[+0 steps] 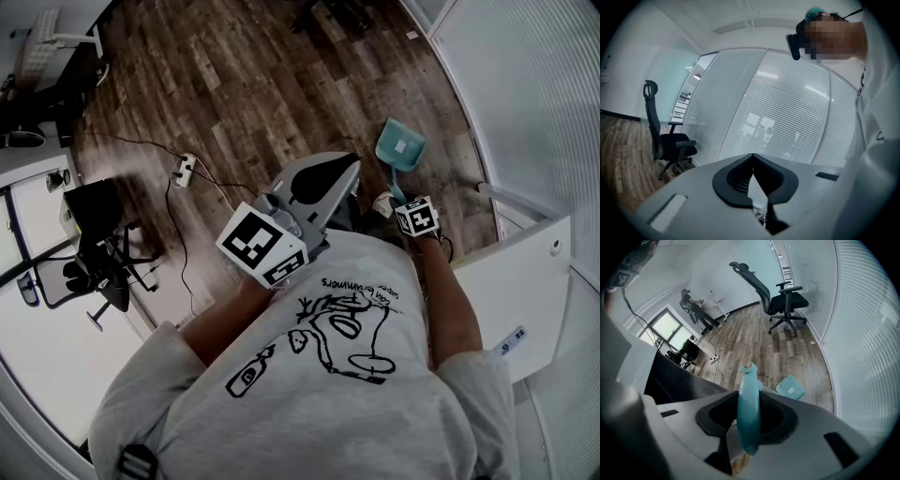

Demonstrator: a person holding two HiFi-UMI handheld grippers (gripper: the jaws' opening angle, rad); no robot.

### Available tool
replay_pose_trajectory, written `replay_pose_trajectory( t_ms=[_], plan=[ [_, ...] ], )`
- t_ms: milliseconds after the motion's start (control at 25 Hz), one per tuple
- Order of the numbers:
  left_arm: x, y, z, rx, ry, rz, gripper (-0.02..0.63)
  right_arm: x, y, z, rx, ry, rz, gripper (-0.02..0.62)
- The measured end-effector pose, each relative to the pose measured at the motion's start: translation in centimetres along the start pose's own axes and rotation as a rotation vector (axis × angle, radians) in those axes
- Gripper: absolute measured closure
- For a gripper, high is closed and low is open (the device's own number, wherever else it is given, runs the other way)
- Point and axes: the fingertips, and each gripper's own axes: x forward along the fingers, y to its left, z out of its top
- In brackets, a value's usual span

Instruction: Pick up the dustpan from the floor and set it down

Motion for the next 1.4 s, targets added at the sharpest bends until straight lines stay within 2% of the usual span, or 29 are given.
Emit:
replay_pose_trajectory(
  t_ms=[360, 680, 1080, 1400],
  plan=[
    [0.1, -0.1, 0.0, 0.004, 0.002, -0.013, 0.604, 0.6, 0.7, -1.2, 0.003, 0.037, 0.011, 0.482],
    [0.2, -0.2, 0.2, 0.007, -0.002, -0.014, 0.604, 0.2, 0.8, 0.0, 0.020, -0.009, 0.029, 0.446],
    [0.5, -0.6, 0.8, 0.009, -0.023, -0.023, 0.604, -2.9, 0.2, 3.2, 0.006, -0.119, 0.015, 0.431],
    [1.0, -1.1, 1.9, 0.020, -0.042, -0.042, 0.604, -6.9, -1.6, 6.0, 0.023, -0.235, -0.071, 0.431]
  ],
)
